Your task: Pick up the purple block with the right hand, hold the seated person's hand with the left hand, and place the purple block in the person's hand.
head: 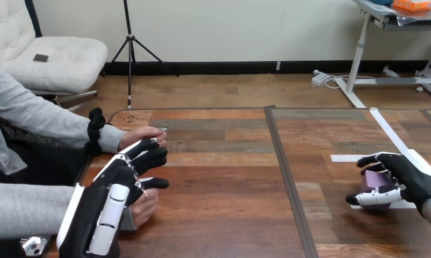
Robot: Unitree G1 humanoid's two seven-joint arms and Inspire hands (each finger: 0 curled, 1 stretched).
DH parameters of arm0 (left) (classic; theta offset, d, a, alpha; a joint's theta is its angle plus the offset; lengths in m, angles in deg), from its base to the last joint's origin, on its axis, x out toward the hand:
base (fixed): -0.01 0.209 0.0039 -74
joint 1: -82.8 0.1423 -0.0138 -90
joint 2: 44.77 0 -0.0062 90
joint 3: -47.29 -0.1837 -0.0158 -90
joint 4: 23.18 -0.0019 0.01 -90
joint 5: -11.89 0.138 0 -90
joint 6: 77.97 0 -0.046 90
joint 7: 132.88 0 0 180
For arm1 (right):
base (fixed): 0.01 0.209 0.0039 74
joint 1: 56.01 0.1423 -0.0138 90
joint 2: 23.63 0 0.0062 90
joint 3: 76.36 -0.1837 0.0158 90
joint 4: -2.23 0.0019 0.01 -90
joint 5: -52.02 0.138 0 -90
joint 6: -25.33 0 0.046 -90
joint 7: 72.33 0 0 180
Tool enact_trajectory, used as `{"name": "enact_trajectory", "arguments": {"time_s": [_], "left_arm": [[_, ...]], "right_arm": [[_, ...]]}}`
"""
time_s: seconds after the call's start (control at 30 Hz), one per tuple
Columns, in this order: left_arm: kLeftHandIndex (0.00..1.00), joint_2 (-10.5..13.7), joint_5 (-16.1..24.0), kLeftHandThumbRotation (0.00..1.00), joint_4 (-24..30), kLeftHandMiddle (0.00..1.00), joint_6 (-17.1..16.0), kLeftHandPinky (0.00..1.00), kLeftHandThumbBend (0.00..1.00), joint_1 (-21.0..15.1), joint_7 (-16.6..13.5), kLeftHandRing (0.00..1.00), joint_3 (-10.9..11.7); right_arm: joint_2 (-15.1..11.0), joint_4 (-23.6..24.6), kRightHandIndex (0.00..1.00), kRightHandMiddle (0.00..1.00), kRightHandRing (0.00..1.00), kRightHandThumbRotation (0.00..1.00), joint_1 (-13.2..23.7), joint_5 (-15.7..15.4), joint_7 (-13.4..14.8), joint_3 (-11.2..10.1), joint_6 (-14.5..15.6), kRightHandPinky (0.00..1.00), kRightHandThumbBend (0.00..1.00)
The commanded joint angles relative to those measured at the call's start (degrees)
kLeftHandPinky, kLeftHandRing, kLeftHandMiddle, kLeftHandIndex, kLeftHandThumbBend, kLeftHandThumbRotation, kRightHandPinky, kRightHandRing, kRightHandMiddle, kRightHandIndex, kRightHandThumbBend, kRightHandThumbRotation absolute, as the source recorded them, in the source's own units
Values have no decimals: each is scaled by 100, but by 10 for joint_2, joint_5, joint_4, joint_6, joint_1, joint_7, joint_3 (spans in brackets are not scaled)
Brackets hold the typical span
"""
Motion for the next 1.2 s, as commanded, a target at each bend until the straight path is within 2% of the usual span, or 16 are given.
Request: {"name": "enact_trajectory", "arguments": {"time_s": [0.0, 0.47, 0.57, 0.87, 1.17], "left_arm": [[79, 1, -5, 91, 36, 78, 2, 65, 54, -26, -1, 81, 9], [78, 2, -9, 92, 19, 77, -9, 63, 55, -40, 9, 80, 21], [78, 2, -12, 92, 16, 77, -12, 62, 55, -43, 12, 79, 23], [78, 2, -22, 92, 16, 77, -6, 56, 55, -48, 18, 77, 28], [78, 7, -11, 91, 26, 77, 5, 53, 59, -47, 13, 78, 36]], "right_arm": [[-28, -3, 58, 56, 52, 0, 29, -19, 22, 16, 0, 49, 79], [-42, 7, 48, 49, 47, 0, 44, -27, 26, 20, -21, 43, 81], [-45, 13, 47, 49, 46, 0, 47, -28, 21, 21, -20, 42, 81], [-51, 19, 46, 48, 45, 0, 55, -35, 33, 25, -38, 41, 85], [-52, 29, 45, 47, 44, 0, 64, -28, 21, 19, -36, 41, 84]]}}
